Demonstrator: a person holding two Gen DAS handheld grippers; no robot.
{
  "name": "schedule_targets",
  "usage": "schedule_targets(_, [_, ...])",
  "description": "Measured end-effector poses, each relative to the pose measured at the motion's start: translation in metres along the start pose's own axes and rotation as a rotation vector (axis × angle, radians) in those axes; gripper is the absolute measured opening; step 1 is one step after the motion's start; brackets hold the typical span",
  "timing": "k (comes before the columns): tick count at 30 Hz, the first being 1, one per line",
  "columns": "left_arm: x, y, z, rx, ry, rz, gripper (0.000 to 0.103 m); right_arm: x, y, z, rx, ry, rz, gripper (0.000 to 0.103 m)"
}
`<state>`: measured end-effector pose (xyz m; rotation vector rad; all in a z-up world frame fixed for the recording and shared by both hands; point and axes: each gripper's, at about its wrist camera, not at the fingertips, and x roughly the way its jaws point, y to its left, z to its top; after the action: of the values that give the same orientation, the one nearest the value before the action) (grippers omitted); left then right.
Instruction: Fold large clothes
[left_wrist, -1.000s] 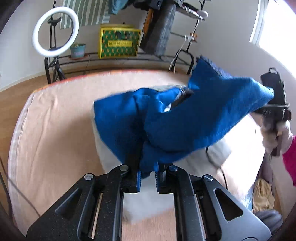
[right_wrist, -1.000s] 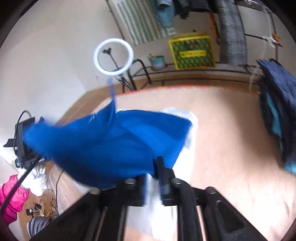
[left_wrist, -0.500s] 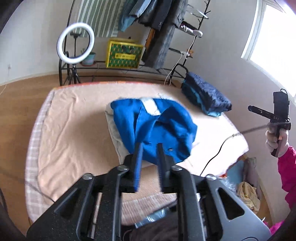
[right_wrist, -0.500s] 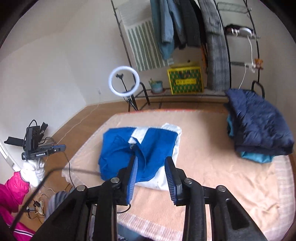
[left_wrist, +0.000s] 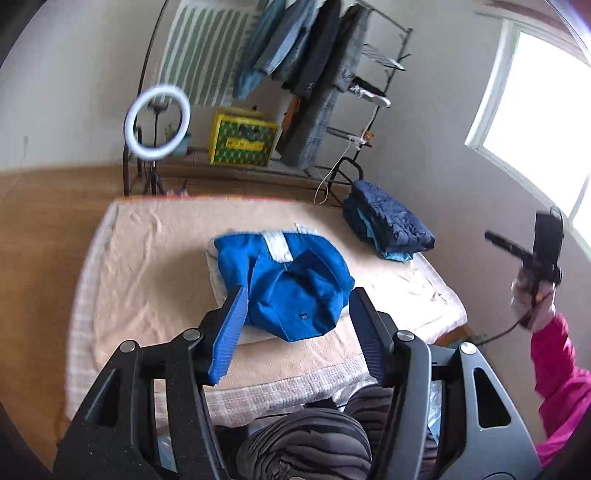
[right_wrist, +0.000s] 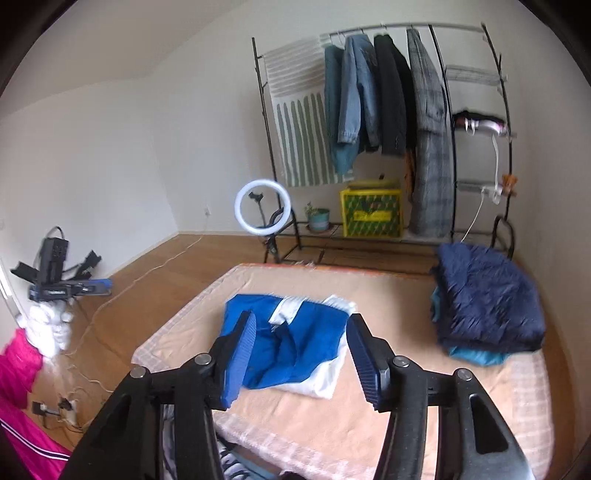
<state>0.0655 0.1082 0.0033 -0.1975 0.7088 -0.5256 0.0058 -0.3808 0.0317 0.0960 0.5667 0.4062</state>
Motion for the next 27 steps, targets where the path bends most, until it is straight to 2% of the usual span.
schedule_targets(4, [0.059,0.040,-0.011,-0.116,0.052,-0.005,0.059,0.059,-0.006,-0.033,0.046,0.115,0.013,0.055])
schedule_targets(11, [0.162,0.111,-0.014,-0.322,0.122,-0.047,0.059,0.161,-0.024,-0.078,0.184,0.239,0.083,0.055])
schedule_targets(15, [0.205,0.136,-0.012,-0.418,0.152,-0.073,0.059,0.217,-0.027,-0.103,0.246,0.316,0.102,0.056])
schedule_targets(19, [0.240,0.145,-0.005,-0.414,0.186,-0.048,0.059,0.266,-0.026,-0.130,0.309,0.419,0.141,0.056])
schedule_targets(22, [0.261,0.155,-0.001,-0.416,0.202,-0.019,0.059,0.284,-0.027,-0.146,0.361,0.425,0.182,0.056])
schedule_targets(27, [0.285,0.169,-0.001,-0.496,0.215,-0.075,0.059,0.299,-0.035,-0.163,0.524,0.387,0.315,0.056])
